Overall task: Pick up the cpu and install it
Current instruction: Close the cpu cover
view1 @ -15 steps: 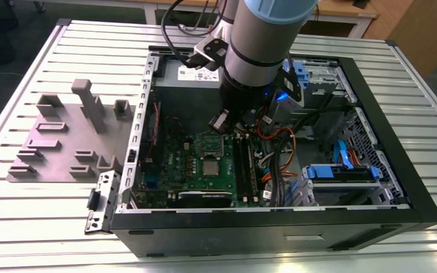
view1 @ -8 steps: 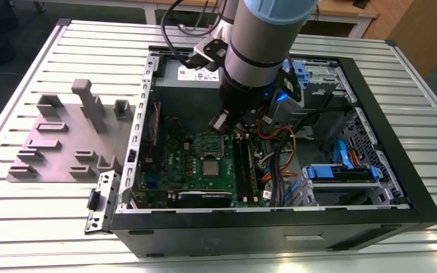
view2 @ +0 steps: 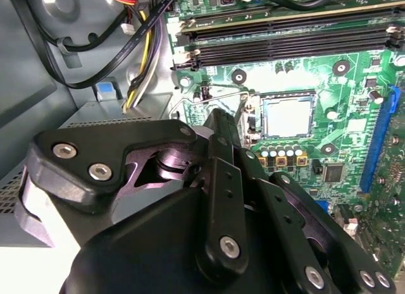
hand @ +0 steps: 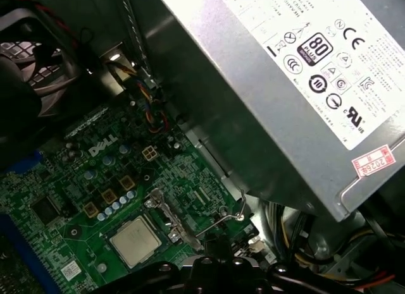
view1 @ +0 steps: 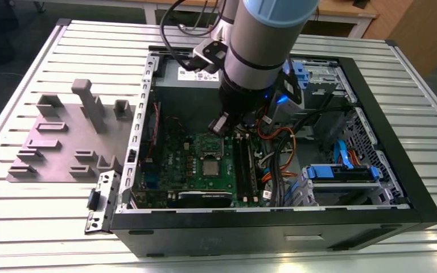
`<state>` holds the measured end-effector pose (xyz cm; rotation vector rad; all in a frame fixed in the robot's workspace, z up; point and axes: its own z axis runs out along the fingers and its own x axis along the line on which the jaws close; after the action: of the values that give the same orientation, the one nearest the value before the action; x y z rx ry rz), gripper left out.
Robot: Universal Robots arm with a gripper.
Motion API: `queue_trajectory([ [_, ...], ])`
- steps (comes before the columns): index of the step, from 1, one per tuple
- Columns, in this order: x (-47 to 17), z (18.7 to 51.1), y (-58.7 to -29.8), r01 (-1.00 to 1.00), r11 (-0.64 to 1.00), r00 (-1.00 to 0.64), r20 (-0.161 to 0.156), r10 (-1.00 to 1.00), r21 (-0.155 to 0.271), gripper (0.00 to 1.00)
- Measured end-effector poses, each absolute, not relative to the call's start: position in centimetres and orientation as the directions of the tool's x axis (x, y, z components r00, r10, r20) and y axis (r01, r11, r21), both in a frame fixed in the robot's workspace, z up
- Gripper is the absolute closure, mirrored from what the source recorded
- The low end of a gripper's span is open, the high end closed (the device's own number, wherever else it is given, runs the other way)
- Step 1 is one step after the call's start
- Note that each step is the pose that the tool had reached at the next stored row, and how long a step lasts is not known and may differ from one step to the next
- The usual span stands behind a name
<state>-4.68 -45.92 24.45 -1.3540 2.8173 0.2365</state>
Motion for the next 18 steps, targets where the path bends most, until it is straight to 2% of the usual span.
queue_trajectory([
  [18,-4.69,24.45,-46.90,-0.777,0.615,-0.627,-0.071,-0.776,0.133,0.89],
])
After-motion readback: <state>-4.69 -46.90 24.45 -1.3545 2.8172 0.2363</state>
